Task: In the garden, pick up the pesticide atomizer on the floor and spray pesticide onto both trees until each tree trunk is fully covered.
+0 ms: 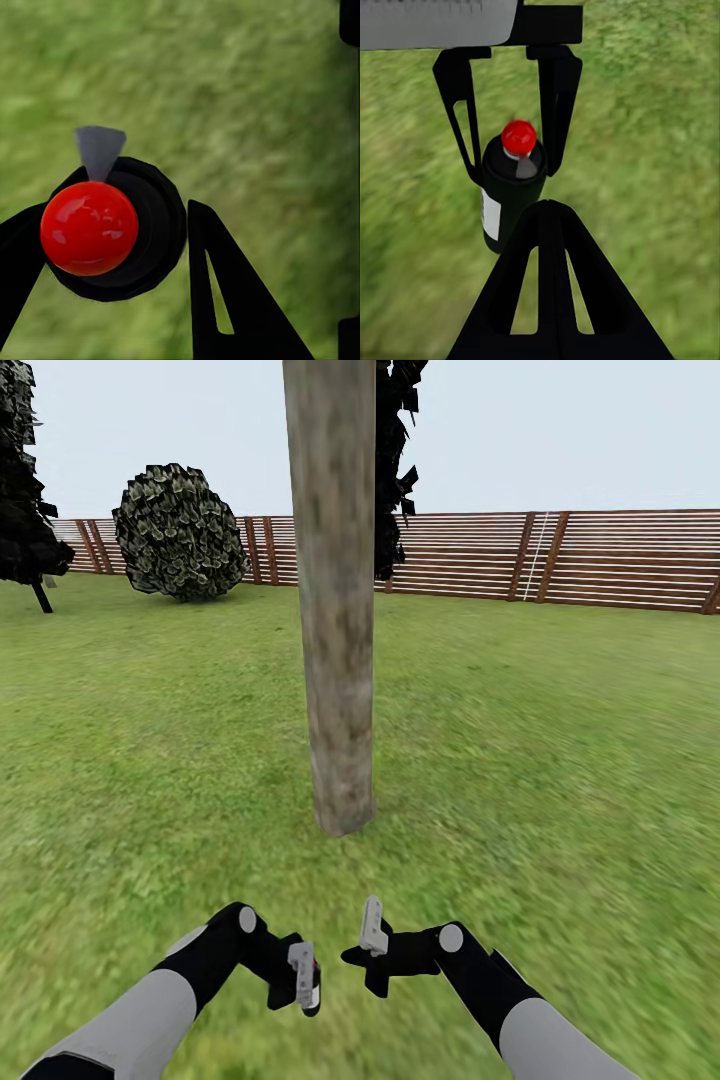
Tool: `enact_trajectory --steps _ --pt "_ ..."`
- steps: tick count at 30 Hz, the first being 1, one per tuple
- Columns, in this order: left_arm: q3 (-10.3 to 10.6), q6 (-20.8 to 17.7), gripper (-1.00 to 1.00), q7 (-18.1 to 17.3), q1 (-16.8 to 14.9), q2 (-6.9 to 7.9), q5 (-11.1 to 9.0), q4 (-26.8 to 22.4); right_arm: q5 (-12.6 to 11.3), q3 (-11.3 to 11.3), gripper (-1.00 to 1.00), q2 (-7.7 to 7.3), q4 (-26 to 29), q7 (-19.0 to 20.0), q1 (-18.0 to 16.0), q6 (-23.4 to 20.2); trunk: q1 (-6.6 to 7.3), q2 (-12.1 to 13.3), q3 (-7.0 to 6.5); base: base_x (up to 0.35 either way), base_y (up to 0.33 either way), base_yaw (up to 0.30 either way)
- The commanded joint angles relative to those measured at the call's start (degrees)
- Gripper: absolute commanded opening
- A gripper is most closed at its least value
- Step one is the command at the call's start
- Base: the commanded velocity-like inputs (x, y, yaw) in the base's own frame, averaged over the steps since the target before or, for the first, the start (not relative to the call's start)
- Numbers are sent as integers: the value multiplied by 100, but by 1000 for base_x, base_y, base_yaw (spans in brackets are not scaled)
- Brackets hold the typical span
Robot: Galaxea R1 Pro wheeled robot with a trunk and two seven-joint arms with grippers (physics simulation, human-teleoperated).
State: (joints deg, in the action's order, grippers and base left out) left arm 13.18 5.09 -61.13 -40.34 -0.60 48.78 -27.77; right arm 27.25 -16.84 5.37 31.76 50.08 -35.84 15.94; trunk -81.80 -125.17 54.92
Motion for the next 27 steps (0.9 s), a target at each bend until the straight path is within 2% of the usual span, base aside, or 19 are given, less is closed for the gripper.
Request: enact_trajectory --steps 1,7,13,17,23,27 --pt "-3 53 -100 -8 -2 -5 45 -7 52 6 -100 1 6 1 -2 32 1 -2 5 0 0 0" --pt "-15 45 -100 -19 0 -31 24 0 52 6 -100 0 6 -5 -2 35 1 -2 5 0 0 0" --pt "-1 53 -100 -101 -3 -33 -243 -3 52 6 -100 0 -2 -7 -2 40 1 -2 5 0 0 0" --pt "-6 47 -100 -243 -8 -36 -274 -8 52 6 -100 -8 -3 -7 -2 40 1 -2 5 0 0 0" --pt "-8 33 -100 -260 -9 -52 -289 -9 52 6 -100 -9 -3 -7 -2 40 1 -2 5 0 0 0" --pt "-8 23 -100 -259 -9 -97 -469 -9 52 6 -100 -9 -3 -7 -2 40 1 -2 5 0 0 0"
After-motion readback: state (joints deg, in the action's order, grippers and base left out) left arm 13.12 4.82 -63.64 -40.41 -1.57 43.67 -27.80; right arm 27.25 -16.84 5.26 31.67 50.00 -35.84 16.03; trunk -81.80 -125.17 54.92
